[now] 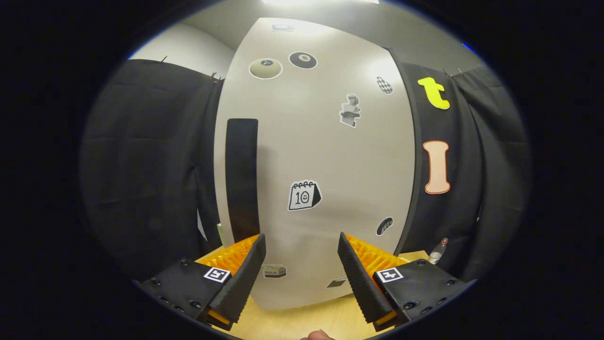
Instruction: Open the shoe cabinet door, grab the shoes and put them into the shoe cabinet, then close the shoe cabinet door.
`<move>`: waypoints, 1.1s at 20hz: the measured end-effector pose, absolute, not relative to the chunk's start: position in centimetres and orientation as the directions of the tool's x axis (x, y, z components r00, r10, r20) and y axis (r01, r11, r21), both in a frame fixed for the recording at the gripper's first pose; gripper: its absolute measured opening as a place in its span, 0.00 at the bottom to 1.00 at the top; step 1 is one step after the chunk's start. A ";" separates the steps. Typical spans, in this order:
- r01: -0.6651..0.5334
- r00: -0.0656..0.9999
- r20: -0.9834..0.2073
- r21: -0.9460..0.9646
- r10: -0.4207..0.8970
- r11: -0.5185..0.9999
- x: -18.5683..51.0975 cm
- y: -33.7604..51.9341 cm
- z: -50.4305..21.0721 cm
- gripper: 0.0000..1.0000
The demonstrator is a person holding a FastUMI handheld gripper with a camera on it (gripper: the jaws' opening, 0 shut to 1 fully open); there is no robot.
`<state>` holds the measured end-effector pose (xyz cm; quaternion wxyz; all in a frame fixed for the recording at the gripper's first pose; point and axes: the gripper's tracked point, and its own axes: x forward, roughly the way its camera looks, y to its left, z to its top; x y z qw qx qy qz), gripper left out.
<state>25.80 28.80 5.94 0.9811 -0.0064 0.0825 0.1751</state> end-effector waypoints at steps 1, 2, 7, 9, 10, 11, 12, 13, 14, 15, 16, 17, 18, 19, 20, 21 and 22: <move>-0.339 0.928 -0.161 0.005 0.335 0.941 25.5 28.7 6.0 0.96; -0.335 0.930 -0.162 -0.005 0.330 0.942 25.3 28.4 6.0 0.96; -0.280 0.948 -0.160 -0.005 0.275 0.960 22.7 24.8 6.3 0.96; -0.250 0.956 -0.162 -0.006 0.245 0.968 21.8 22.7 6.2 0.96; -0.232 0.960 -0.162 -0.003 0.229 0.973 21.3 21.6 6.1 0.96; -0.214 0.964 -0.162 0.003 0.211 0.977 20.8 20.6 6.1 0.96; -0.195 0.968 -0.161 0.010 0.194 0.981 20.3 19.6 6.2 0.96; -0.178 0.971 -0.162 0.018 0.178 0.984 19.8 18.8 6.2 0.96; -0.162 0.973 -0.162 0.024 0.164 0.987 19.3 17.9 6.1 0.96; -0.148 0.975 -0.162 0.028 0.151 0.989 18.7 17.5 6.1 0.96; -0.137 0.977 -0.160 0.028 0.139 0.990 18.2 16.8 6.1 0.96; -0.126 0.979 -0.159 0.025 0.128 0.992 17.8 16.1 6.2 0.97; -0.115 0.981 -0.156 0.022 0.117 0.993 17.3 15.6 6.2 0.97; -0.107 0.982 -0.156 0.018 0.108 0.994 16.9 15.1 6.2 0.96; -0.098 0.983 -0.156 0.015 0.100 0.995 16.5 14.6 6.1 0.96; -0.090 0.984 -0.154 0.013 0.090 0.996 16.2 14.2 6.2 0.96; -0.083 0.984 -0.154 0.011 0.084 0.996 16.0 13.7 6.2 0.96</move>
